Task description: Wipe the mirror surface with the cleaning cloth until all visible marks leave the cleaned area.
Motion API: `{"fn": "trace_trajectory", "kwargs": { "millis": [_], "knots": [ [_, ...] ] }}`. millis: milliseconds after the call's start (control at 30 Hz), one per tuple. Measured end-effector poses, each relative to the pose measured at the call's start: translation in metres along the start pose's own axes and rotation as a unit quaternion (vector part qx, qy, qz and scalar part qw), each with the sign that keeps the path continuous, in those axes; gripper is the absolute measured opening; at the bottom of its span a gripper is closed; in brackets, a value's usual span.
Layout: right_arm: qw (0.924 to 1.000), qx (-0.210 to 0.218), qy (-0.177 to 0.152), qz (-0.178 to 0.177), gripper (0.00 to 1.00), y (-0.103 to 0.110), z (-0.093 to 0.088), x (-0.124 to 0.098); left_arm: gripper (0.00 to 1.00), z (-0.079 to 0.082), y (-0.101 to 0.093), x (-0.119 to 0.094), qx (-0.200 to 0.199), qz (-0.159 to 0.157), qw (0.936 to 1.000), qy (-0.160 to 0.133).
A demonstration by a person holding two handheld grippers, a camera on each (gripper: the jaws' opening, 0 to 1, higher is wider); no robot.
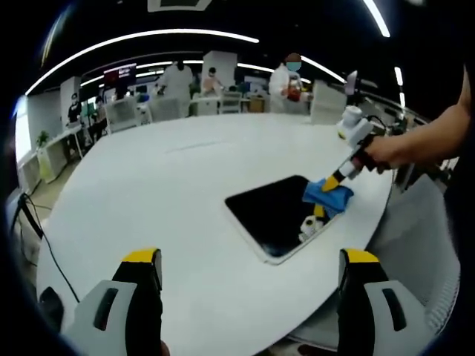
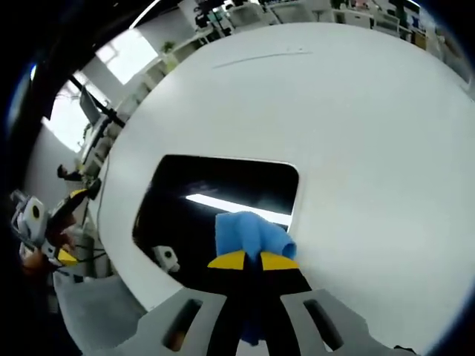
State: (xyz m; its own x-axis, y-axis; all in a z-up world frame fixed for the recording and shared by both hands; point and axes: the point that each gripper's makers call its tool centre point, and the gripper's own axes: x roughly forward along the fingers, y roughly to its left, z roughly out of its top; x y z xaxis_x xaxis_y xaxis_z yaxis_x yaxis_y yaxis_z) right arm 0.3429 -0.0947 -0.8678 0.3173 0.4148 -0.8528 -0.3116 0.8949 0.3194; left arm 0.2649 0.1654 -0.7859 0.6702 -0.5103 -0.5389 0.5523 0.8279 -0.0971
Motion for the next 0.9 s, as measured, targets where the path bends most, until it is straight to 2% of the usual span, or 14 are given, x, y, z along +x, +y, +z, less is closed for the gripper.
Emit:
{"fn": "trace_trajectory", "kwargs": {
  "millis": [567,900],
  "knots": [
    [1.0,-0.001,-0.006,-0.004,0.0,-0.008,0.036,0.014,0.99,0.004,0.003,0.002,-0.007,0.006,1.0,-0.003],
    [0.9999,0.004,-0.012,-0.006,0.0,-0.013,0.051,0.02,0.99,0.006,0.004,0.004,-0.008,0.007,0.9999,0.0]
  ]
}}
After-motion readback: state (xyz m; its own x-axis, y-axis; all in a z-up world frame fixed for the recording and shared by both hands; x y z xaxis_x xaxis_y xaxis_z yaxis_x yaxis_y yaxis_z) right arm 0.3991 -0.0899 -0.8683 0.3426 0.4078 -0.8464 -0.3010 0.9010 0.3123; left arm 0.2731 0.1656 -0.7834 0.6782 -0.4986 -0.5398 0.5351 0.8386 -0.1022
